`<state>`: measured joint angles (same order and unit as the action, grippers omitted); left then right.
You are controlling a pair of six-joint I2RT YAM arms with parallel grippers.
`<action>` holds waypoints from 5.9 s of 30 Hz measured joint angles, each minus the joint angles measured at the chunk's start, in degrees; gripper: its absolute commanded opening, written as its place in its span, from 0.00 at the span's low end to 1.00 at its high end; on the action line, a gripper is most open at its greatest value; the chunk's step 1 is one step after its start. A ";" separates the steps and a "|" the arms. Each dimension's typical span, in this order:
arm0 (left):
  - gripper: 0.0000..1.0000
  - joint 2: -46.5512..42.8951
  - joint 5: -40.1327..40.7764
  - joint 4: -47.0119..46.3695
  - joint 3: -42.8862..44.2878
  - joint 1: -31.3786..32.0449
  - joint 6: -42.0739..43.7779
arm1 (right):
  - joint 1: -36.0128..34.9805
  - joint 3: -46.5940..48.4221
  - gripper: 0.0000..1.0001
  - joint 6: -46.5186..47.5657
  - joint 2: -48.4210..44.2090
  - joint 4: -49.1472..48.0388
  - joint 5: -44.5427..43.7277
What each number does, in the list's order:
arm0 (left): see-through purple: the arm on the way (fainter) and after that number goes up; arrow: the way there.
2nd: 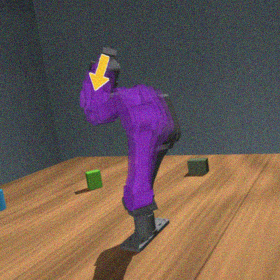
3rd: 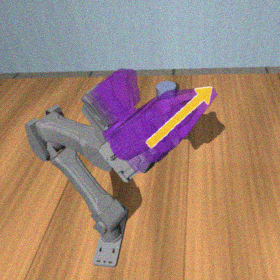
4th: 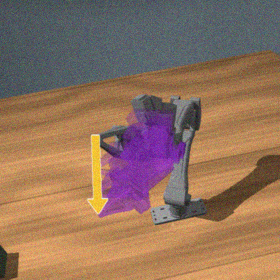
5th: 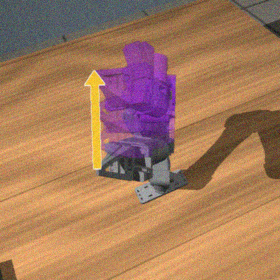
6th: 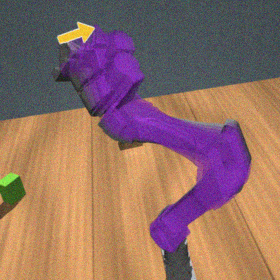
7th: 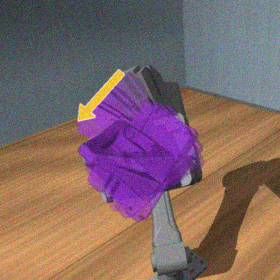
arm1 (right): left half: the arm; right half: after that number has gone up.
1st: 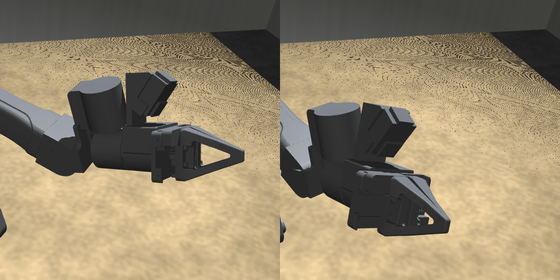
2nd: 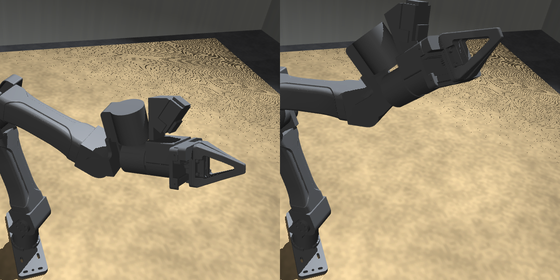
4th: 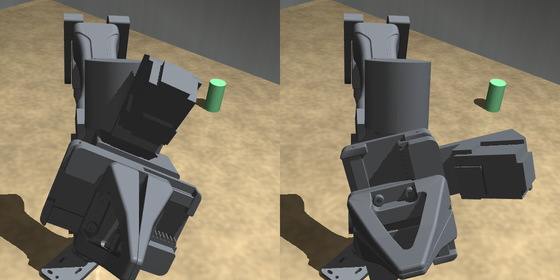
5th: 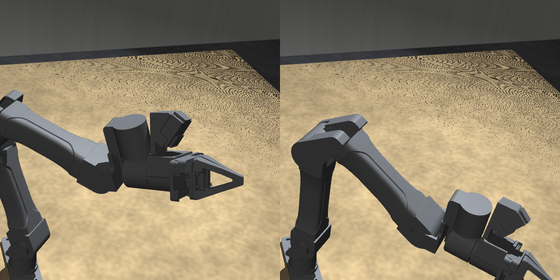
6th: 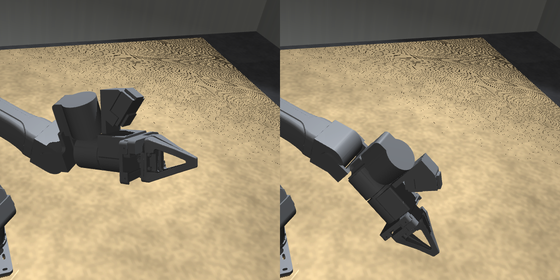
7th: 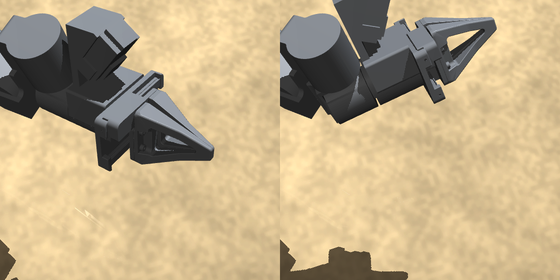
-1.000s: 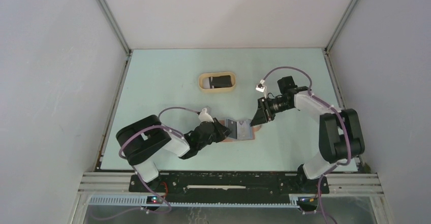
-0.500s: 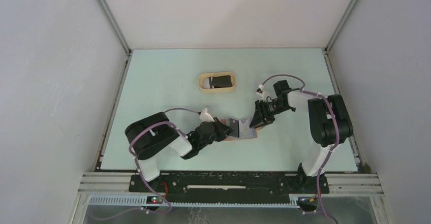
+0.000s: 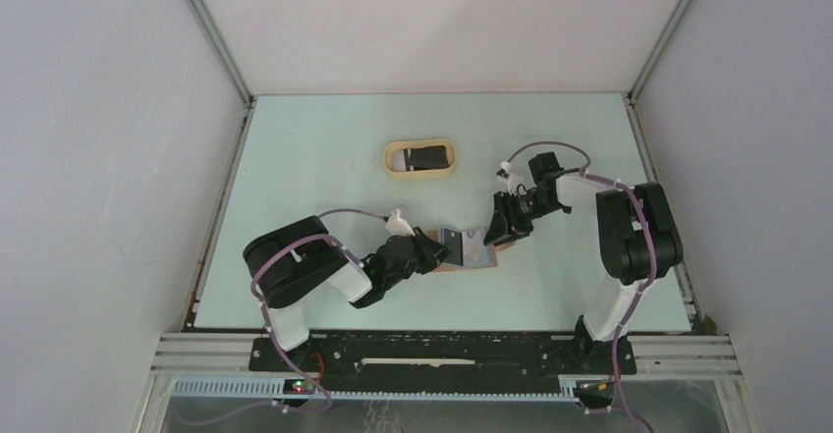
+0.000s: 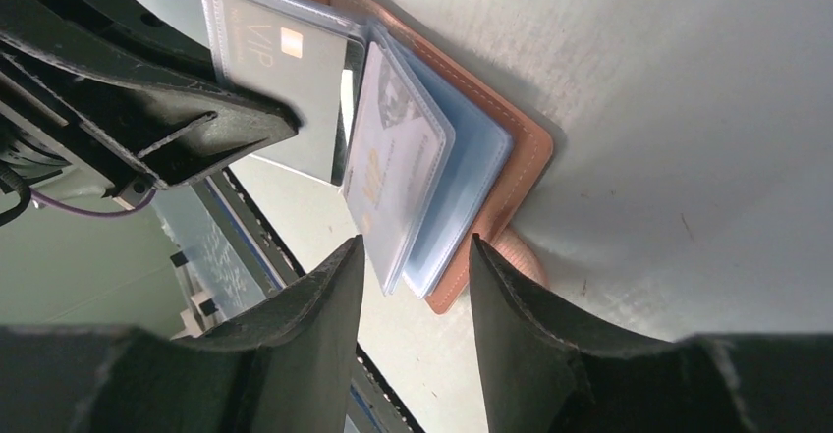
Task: Put the credit cards into the card holder
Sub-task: Open the card holder at the center of the board, then move the storage box to the center of the board.
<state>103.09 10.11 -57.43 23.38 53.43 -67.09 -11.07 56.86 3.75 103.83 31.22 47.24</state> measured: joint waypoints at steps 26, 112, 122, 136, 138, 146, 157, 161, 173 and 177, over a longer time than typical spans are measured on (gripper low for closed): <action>0.00 0.55 -0.44 -0.96 0.00 -0.11 0.00 | -0.74 1.01 0.46 0.35 2.99 1.57 5.81; 0.08 -15.06 -6.75 15.67 1.46 0.44 19.71 | -9.22 11.13 0.22 8.11 -9.79 4.81 -6.03; 0.57 -39.58 0.37 27.87 2.01 0.42 34.99 | -5.60 9.73 0.85 19.56 -38.42 4.04 -7.02; 0.98 -41.03 0.63 35.52 11.56 -21.03 41.42 | -7.34 36.28 0.77 17.51 -8.07 10.54 2.03; 0.91 -37.75 -0.44 36.11 13.79 -23.63 39.98 | -8.48 44.57 0.77 17.59 0.20 13.38 -0.72; 0.76 -27.43 -1.33 41.53 27.15 -27.04 37.81 | -11.13 80.00 0.75 15.17 27.76 23.89 -7.04; 0.54 -12.83 -17.94 43.08 31.58 -39.32 29.79 | -12.33 88.08 0.27 10.01 41.22 22.84 -18.38; 0.54 -12.98 -20.17 41.86 30.03 -39.01 28.72 | -12.37 88.11 0.25 9.99 43.01 22.77 -21.77; 0.50 -16.24 -23.76 36.04 26.18 -38.69 28.48 | -13.09 81.07 0.21 15.23 43.04 24.68 -25.40; 0.50 -17.81 -24.35 34.23 24.81 -37.83 29.09 | -13.16 73.85 0.20 17.16 39.08 24.50 -24.96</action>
<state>85.27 -14.24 -23.20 48.18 15.59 -38.00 -24.23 130.72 20.91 142.91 55.72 22.28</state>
